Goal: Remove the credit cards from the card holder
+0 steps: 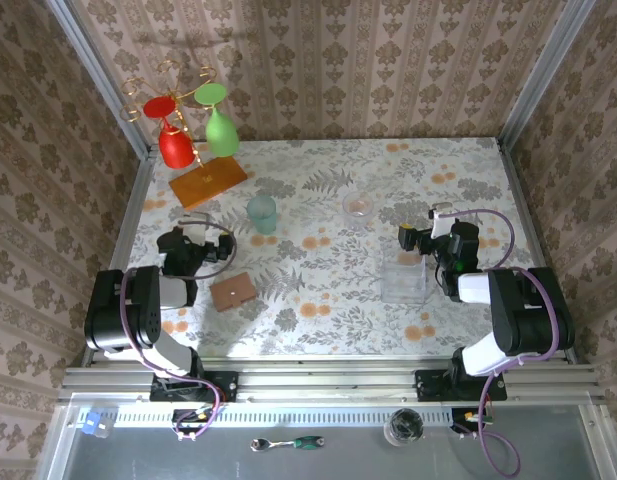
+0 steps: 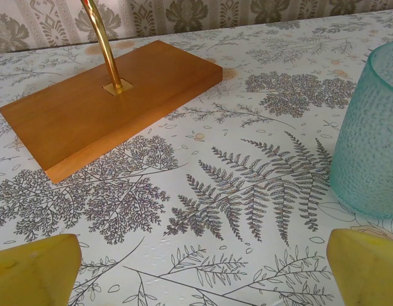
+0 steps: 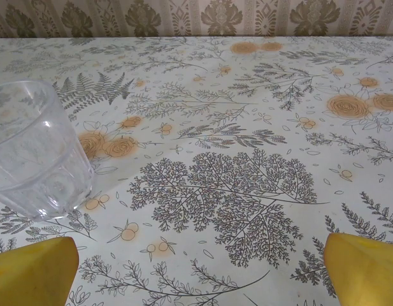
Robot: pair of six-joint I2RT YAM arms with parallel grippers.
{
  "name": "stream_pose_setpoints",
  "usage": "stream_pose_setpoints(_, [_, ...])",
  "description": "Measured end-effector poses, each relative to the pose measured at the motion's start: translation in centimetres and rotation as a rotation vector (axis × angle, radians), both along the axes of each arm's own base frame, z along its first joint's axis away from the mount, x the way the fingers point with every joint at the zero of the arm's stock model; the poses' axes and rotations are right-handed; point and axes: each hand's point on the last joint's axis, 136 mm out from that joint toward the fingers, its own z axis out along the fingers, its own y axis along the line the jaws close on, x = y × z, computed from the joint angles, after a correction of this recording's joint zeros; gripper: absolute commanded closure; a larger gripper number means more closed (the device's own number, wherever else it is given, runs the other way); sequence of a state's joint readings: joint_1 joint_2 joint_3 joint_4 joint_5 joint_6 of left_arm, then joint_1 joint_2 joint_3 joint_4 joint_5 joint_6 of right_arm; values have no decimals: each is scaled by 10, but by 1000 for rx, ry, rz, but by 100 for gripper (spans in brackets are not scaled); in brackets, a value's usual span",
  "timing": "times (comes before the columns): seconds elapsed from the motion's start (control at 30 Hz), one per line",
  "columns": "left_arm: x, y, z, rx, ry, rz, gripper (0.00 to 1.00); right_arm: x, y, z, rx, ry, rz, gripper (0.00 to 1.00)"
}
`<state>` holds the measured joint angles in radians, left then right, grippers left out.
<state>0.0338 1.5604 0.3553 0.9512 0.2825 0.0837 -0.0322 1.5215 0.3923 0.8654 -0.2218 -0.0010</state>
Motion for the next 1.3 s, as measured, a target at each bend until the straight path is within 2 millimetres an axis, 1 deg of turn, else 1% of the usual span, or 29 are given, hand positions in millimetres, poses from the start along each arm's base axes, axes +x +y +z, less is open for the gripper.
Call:
stream_pose_setpoints(0.63, [0, 0, 0, 0, 0, 0, 0, 0, 0, -1, 0, 1, 0, 0])
stream_pose_setpoints(0.93, [3, 14, -1, 18, 4, 79, 0, 0, 0, -1, 0, 1, 0, 0])
stream_pose_setpoints(1.3, [3, 18, -2, 24, 5, 102, 0, 0, 0, -1, 0, 1, 0, 0])
